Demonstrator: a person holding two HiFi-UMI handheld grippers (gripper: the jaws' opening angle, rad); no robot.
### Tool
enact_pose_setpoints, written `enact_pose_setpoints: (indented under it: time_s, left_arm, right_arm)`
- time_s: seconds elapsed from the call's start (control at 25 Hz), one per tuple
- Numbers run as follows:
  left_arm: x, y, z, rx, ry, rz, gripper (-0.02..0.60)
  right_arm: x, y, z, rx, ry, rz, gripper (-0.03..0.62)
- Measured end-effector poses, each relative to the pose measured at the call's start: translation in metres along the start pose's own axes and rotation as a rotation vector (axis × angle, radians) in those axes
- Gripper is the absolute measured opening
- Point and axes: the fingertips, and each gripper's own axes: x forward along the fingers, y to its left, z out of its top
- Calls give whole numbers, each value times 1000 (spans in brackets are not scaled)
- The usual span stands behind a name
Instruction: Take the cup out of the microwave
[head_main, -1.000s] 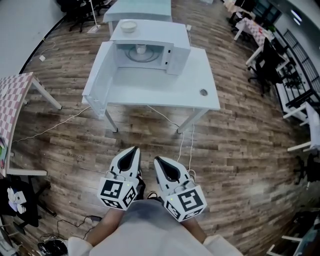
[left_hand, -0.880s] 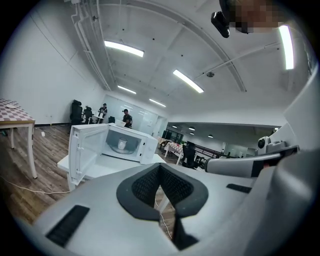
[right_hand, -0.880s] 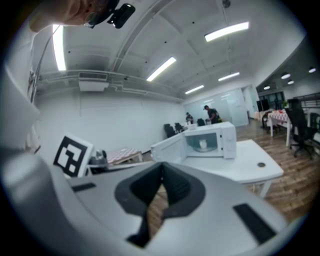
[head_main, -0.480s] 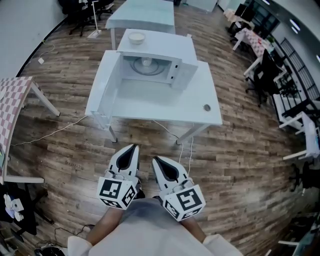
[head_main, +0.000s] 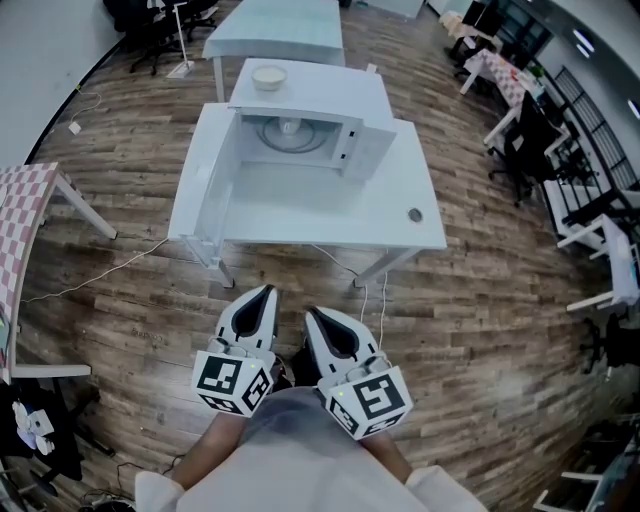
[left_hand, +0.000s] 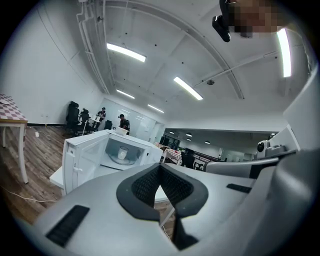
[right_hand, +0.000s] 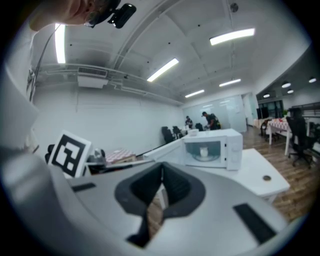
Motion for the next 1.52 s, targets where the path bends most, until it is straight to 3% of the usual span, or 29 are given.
enact_pose_setpoints:
  time_s: [0.2,0.64,1.08,1.52]
  left_arm:
    - [19,-1,-7,-27,35,-53,14]
    - [82,12,-7,-36,74,-59,14]
    - [162,31,-3,-34,99,-21,14]
    - [226,34,18,41,37,40,14]
  right_arm:
    - [14,-12,2,17,-2,0,23]
    - [57,-62,9,37,36,30,22]
    - [109,-130,21,67,54,63,23]
    - [143,-178,45,36,8,154,23]
